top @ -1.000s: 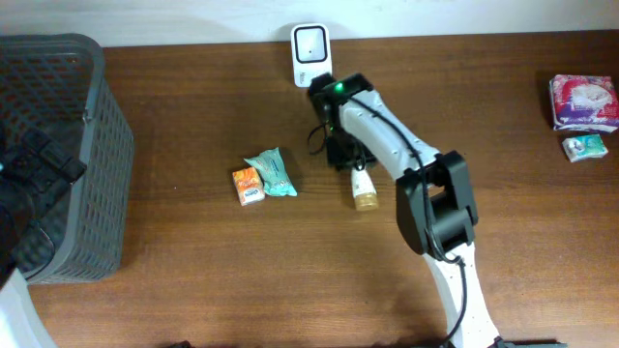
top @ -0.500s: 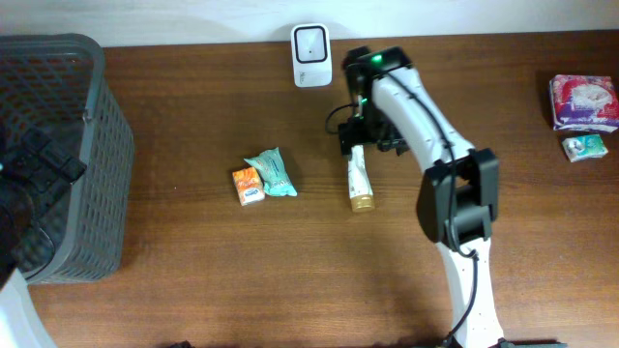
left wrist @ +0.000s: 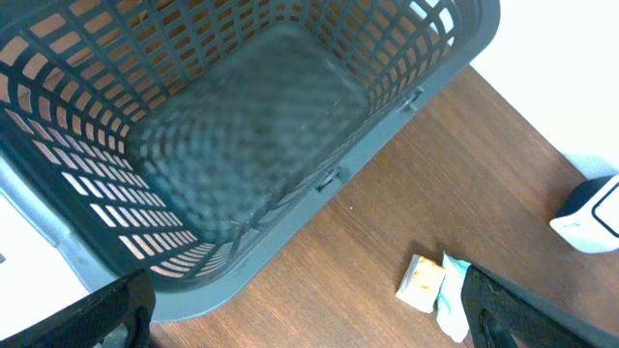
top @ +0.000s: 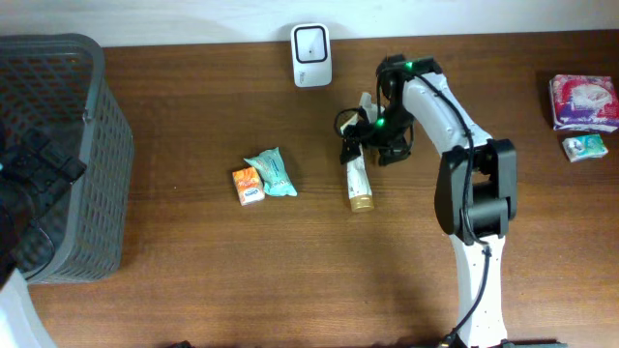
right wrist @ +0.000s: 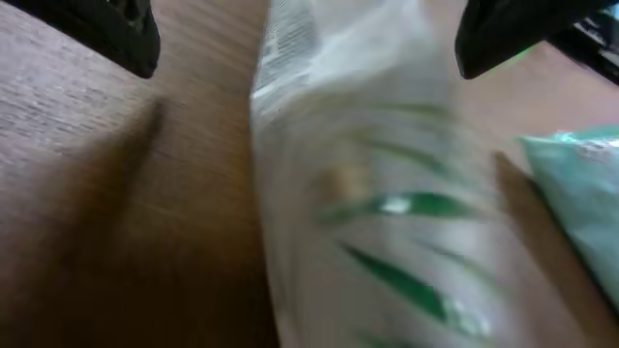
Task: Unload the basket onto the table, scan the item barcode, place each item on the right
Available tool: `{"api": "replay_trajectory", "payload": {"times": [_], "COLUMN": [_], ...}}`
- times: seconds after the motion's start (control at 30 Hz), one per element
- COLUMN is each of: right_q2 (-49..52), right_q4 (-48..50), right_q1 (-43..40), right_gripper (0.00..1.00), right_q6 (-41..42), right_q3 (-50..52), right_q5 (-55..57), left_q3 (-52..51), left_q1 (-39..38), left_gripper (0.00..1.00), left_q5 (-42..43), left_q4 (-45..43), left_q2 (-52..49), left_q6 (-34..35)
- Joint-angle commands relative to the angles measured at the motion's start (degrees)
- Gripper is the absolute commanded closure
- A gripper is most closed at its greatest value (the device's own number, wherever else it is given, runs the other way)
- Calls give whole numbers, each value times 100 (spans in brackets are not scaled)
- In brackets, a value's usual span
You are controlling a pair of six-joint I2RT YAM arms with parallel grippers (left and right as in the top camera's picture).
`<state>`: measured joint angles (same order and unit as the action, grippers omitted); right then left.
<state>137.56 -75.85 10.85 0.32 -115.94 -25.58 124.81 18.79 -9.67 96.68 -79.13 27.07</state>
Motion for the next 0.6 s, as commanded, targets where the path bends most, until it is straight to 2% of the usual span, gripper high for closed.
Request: {"api": "replay_trajectory", "payload": {"times": [0.0, 0.03, 0.13, 0.17, 0.27, 0.33, 0.57], "right_q2": [-131, -131, -131, -131, -129, -131, -146], "right_q4": [66, 72, 116, 122, 129, 131, -101], "right_q1": [11, 11, 11, 11, 44, 116, 188], "right_gripper": [30, 40, 58, 67, 81, 96, 96], "right_q6": [162, 162, 164, 166, 166, 168, 459], "right_q3": [216, 216, 216, 216, 216, 216, -33], "right_q5": [72, 72, 61, 52, 55, 52, 72], "left_q3": [-2, -2, -2, -2, -2, -2, -2], "left_q1": [31, 31, 31, 31, 31, 31, 31], "left_gripper": [1, 1, 1, 1, 1, 1, 1], "left_q5": [-22, -22, -22, -22, -22, -22, -24], "left_q4": [2, 2, 2, 2, 2, 2, 2], "left_q2": [9, 9, 9, 9, 9, 9, 9], "left_q6": [48, 48, 48, 48, 48, 48, 48]}}
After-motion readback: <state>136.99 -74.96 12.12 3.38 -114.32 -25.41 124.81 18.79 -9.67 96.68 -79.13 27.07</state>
